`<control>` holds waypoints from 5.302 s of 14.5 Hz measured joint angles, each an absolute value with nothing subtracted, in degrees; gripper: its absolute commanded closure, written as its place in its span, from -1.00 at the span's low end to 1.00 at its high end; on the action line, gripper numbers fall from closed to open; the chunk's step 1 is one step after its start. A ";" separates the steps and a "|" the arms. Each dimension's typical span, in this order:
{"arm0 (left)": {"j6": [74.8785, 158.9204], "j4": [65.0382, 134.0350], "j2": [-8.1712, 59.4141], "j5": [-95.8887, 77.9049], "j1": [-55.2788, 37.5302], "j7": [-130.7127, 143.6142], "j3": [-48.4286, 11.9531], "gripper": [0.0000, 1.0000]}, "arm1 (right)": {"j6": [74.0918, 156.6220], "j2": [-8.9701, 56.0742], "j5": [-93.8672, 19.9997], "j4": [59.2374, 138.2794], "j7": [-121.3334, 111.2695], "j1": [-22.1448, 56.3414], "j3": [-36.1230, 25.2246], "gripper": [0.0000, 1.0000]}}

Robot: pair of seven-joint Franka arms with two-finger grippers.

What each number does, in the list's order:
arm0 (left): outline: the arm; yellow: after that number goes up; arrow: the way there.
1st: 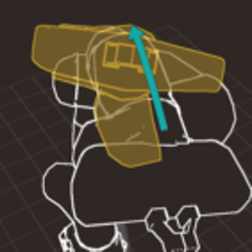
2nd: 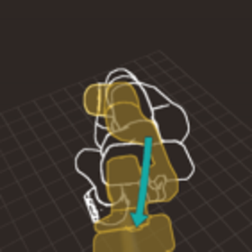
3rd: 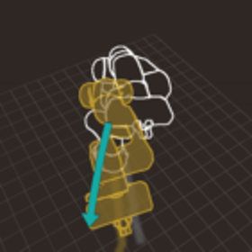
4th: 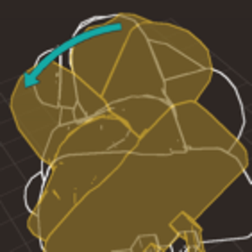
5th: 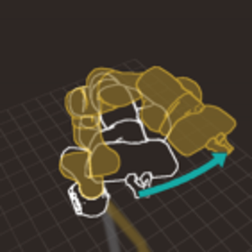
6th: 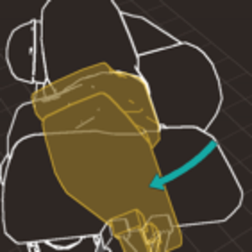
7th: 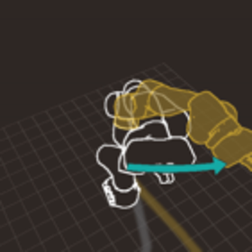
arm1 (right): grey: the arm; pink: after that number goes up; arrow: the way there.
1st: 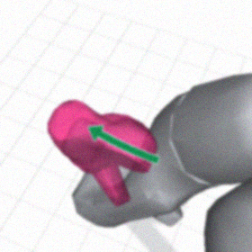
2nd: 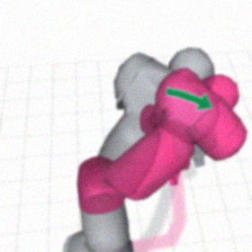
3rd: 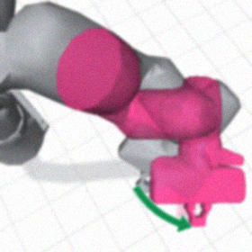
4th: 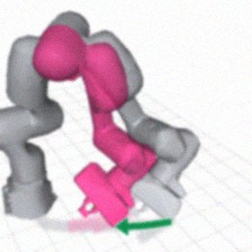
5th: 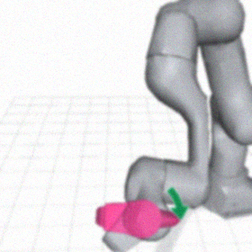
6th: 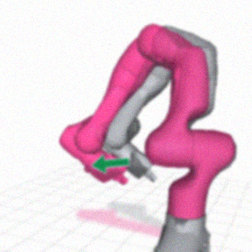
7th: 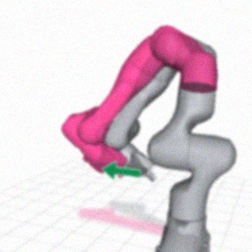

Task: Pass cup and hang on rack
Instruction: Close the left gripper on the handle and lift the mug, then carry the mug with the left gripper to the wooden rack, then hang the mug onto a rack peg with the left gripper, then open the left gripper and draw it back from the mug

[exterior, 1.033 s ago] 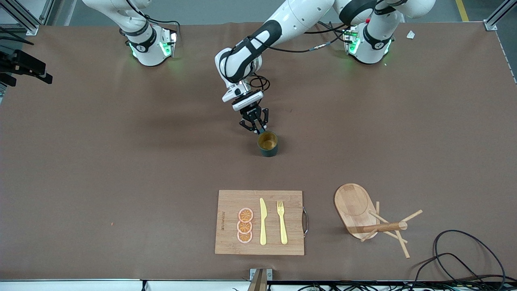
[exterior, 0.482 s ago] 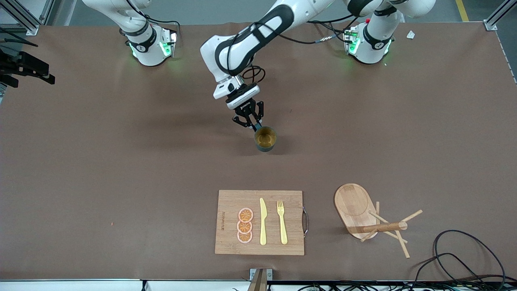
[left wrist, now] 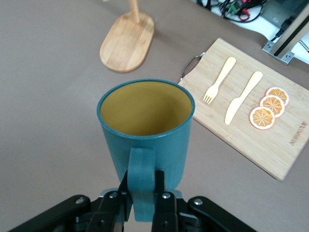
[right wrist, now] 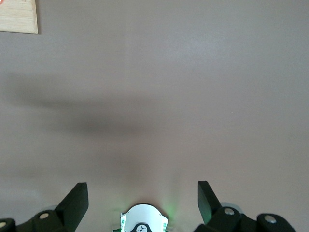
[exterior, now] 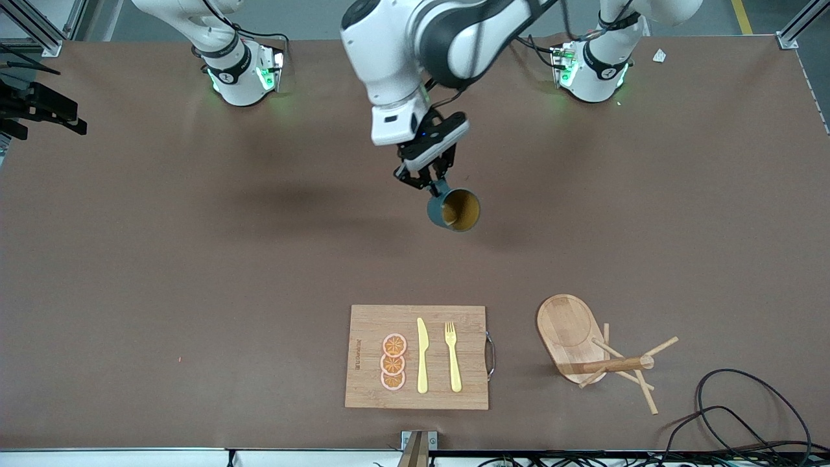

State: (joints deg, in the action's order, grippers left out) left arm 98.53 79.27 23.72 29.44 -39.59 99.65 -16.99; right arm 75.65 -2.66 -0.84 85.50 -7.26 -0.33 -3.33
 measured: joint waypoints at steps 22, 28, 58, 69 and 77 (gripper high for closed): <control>114.37 77.32 29.19 -35.06 2.05 75.60 -16.56 1.00 | 77.03 -2.74 -0.85 85.47 -7.35 -0.26 -3.25 -1.00; 114.51 75.91 32.13 -38.08 4.65 70.84 -16.59 1.00 | 76.98 -2.74 -0.85 85.47 -7.35 -0.26 -3.25 -1.00; 114.59 74.33 37.33 -38.09 11.39 55.41 -16.65 0.78 | 76.25 -2.74 -0.45 85.47 -7.68 -0.26 -3.19 -1.00; 115.73 72.69 36.56 -37.93 11.13 53.98 -17.16 -1.00 | 76.09 -2.74 -0.12 85.47 -6.00 -0.27 -3.25 -1.00; 105.75 71.86 24.33 -18.06 11.09 53.78 -18.58 -1.00 | 76.14 -2.75 -0.25 85.47 -6.00 -0.27 -3.25 -1.00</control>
State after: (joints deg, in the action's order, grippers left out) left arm 105.75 71.86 24.33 -18.06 11.09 53.78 -18.58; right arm 76.14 -2.75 -0.25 85.47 -6.00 -0.27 -3.25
